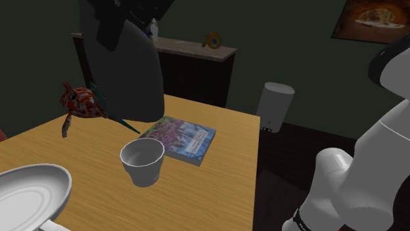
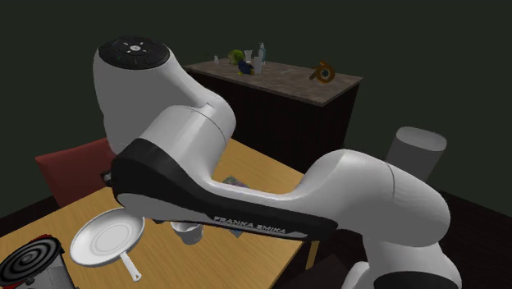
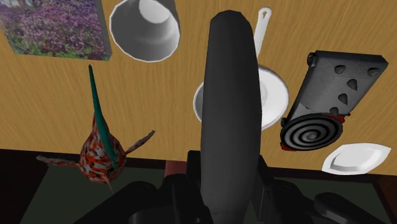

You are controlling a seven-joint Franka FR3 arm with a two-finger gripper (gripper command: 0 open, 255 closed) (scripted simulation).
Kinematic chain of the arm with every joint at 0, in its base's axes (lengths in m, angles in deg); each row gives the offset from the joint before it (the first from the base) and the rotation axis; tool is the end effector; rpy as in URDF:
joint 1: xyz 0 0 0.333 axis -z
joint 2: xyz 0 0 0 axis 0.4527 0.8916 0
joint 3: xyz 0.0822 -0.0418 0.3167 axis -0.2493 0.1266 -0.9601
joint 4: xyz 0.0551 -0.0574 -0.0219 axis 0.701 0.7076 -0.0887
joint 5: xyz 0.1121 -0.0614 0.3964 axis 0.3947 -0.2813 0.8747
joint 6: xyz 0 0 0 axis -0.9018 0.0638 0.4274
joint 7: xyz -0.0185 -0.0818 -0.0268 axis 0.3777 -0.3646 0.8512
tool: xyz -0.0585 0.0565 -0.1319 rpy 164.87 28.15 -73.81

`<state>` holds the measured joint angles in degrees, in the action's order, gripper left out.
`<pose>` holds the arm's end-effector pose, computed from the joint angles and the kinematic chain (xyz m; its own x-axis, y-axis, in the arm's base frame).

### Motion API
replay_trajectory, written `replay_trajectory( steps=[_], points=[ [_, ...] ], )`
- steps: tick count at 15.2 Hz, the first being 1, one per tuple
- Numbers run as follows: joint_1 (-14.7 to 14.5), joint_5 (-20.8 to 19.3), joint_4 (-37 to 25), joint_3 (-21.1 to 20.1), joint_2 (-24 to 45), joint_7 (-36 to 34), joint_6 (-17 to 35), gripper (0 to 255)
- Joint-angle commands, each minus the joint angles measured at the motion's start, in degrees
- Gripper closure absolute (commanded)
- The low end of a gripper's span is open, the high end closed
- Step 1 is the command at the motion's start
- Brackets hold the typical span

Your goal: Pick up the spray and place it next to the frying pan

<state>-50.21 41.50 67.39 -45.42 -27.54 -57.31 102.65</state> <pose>0.3291 0.4142 0.7914 0.7998 0.3091 0.5145 0.3607 -0.9327 -0.0003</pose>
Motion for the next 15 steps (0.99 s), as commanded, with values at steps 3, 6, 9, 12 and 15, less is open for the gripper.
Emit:
replay_trajectory(
  steps=[3, 6, 9, 12, 15],
  points=[
    [-1.4, -3.0, -2.4, -3.9, 2.6, -4.9, -1.1, 255],
    [-1.3, -1.9, 2.2, -3.1, 0.6, -4.9, 1.8, 255],
    [-1.4, -1.0, 6.4, -2.5, -1.1, -4.9, 4.5, 255],
    [-1.5, -0.3, 10.3, -1.9, -2.6, -5.0, 7.1, 255],
    [-1.6, 0.2, 13.9, -1.5, -3.9, -5.1, 9.7, 255]
  ],
)
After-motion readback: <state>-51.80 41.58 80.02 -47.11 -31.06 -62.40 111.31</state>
